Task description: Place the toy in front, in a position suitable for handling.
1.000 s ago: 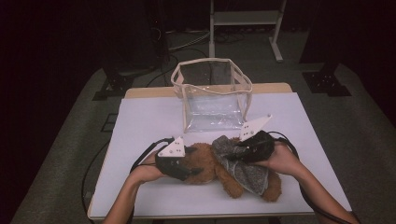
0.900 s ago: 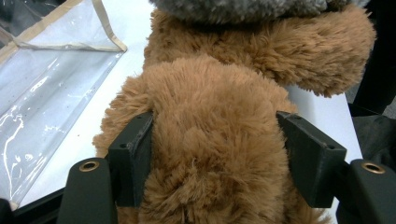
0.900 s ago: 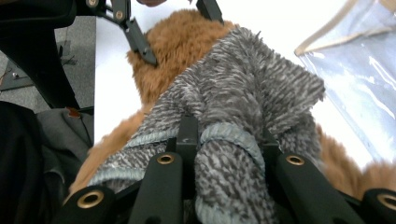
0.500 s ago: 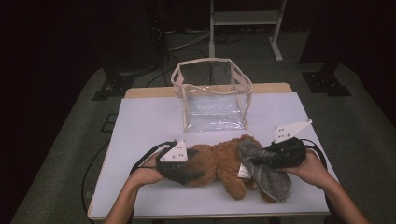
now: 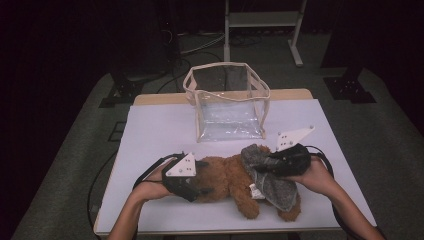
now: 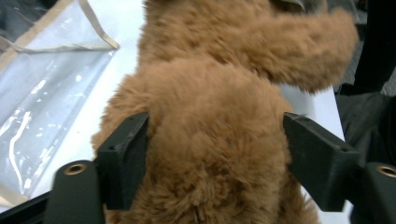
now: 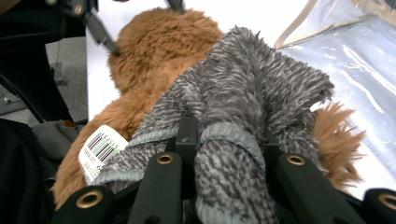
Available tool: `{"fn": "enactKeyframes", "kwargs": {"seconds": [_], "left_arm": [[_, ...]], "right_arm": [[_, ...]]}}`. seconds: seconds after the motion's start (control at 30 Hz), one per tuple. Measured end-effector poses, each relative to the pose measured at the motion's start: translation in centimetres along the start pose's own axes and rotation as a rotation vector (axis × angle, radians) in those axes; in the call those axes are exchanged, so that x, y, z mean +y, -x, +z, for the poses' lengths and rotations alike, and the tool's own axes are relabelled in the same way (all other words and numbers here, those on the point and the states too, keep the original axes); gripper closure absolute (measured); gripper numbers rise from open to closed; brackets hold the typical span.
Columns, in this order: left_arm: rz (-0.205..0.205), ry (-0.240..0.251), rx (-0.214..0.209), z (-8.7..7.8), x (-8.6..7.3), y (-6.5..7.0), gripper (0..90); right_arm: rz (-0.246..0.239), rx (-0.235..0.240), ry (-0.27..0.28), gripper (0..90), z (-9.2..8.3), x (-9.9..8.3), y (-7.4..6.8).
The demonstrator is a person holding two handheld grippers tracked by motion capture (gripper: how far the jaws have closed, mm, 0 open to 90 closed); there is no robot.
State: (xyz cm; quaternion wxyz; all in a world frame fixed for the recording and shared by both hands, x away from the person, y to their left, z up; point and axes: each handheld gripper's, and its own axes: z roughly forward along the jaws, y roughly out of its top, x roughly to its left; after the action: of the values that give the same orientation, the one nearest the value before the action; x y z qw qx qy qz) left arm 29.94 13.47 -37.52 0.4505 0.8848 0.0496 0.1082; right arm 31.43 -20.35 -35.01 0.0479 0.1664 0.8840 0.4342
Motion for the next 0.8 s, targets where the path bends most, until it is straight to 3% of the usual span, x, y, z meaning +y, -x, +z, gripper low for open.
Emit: {"fn": "enactKeyframes", "kwargs": {"seconds": [0.07, 0.13, 0.4, 0.63, 0.8], "left_arm": [[-0.016, 0.004, 0.004, 0.0, 0.3, -0.3, 21.9], [-0.015, -0.026, -0.003, 0.3, 0.5, -0.4, 23.5], [-0.009, -0.057, -0.011, 0.9, 0.5, -0.2, 27.9], [-0.024, -0.049, 0.000, 0.7, 0.1, -0.1, 27.8], [-0.027, -0.044, 0.004, 0.5, -0.2, 0.0, 27.4]], "right_arm": [[0.002, 0.001, 0.011, 70.7, -0.2, -0.6, -0.4], [-0.002, 0.003, 0.023, 70.7, -0.6, -1.1, -0.8], [0.006, -0.029, 0.070, 70.8, -1.6, -3.0, -1.4], [0.060, -0.051, 0.122, 70.7, -2.9, -5.5, -1.8], [0.127, -0.079, 0.098, 70.7, -3.8, -8.3, -1.8]]}}
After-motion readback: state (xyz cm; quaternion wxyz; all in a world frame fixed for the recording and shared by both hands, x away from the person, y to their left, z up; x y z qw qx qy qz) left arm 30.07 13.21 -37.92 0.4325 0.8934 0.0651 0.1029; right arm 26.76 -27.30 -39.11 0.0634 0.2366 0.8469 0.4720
